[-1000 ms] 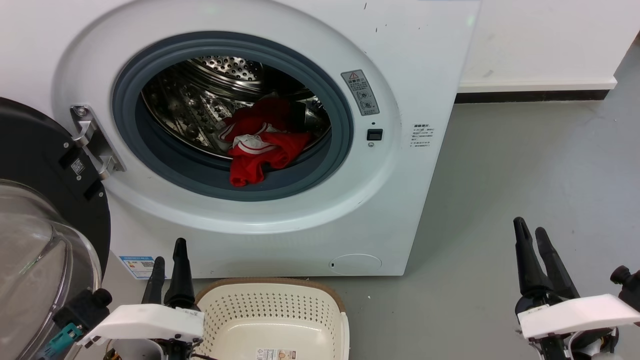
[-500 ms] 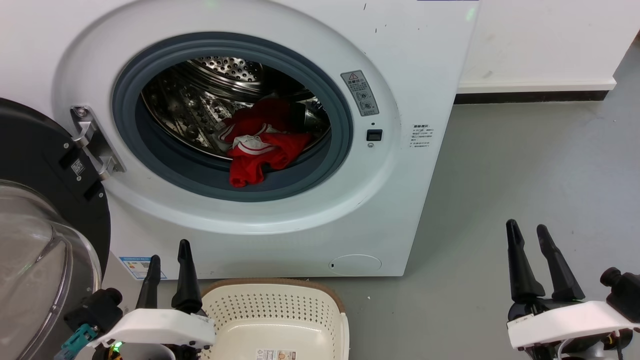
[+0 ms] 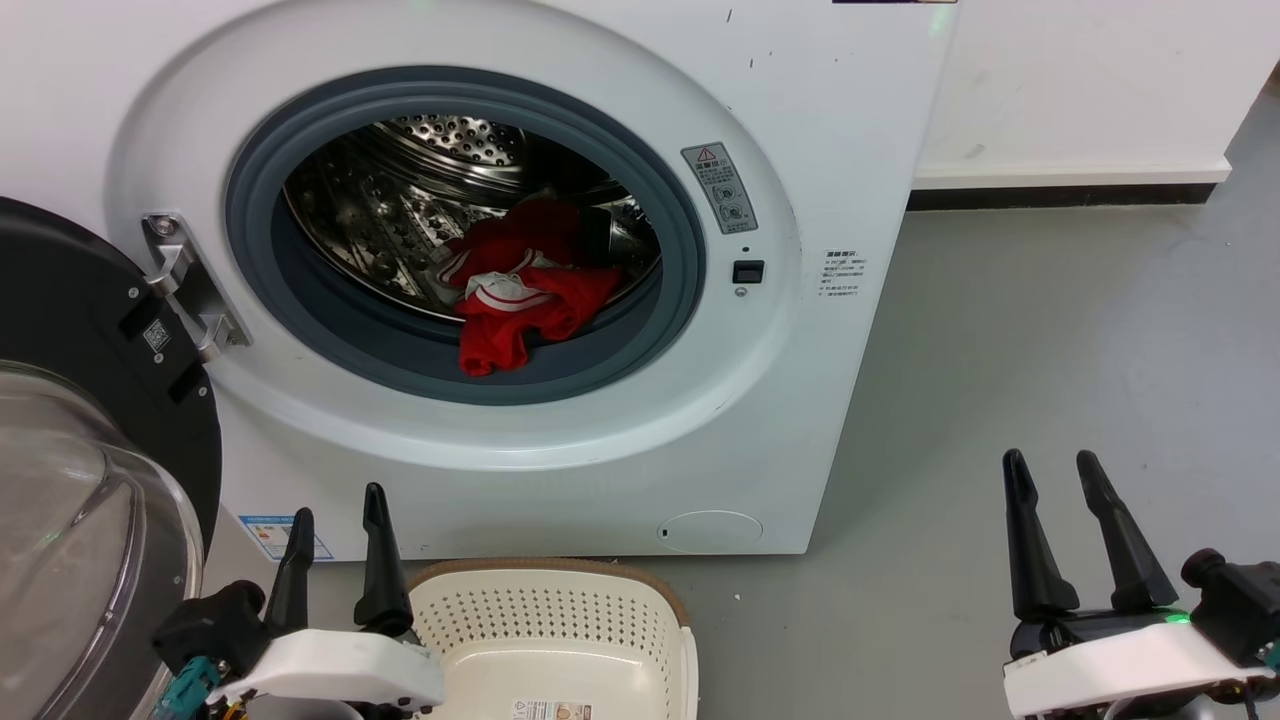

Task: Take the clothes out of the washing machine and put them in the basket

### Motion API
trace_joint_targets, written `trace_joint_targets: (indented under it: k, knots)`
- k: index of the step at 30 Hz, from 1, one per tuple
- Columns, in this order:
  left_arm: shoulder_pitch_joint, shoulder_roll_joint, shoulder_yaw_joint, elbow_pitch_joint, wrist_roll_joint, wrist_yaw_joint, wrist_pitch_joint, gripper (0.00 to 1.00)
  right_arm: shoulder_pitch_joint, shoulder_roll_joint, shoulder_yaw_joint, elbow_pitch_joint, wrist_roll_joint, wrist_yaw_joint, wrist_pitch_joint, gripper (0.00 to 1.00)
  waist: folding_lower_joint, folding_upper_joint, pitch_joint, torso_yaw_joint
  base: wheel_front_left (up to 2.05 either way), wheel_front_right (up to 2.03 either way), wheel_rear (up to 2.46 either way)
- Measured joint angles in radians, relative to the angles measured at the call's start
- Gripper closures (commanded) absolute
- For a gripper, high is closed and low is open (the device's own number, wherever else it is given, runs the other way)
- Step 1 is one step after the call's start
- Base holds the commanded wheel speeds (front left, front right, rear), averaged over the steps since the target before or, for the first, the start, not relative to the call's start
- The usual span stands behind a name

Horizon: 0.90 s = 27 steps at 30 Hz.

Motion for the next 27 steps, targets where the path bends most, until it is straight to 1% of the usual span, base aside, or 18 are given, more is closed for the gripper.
trace_joint_targets:
  k: [13,27]
  knots:
    - [0.015,0.006,-0.018,-0.025,0.128,0.007,-0.033,0.00,0.014,0.000,0.004,-0.034,-0.134,0.000,-0.030,0.00,0.0000,0.0000,0.004,-0.002,0.00,0.00,0.00]
    - [0.035,0.006,-0.019,-0.037,0.237,0.004,-0.061,0.00,0.032,0.000,0.009,-0.055,-0.234,0.000,-0.061,0.00,0.0000,0.0000,0.005,-0.002,0.00,0.00,0.00]
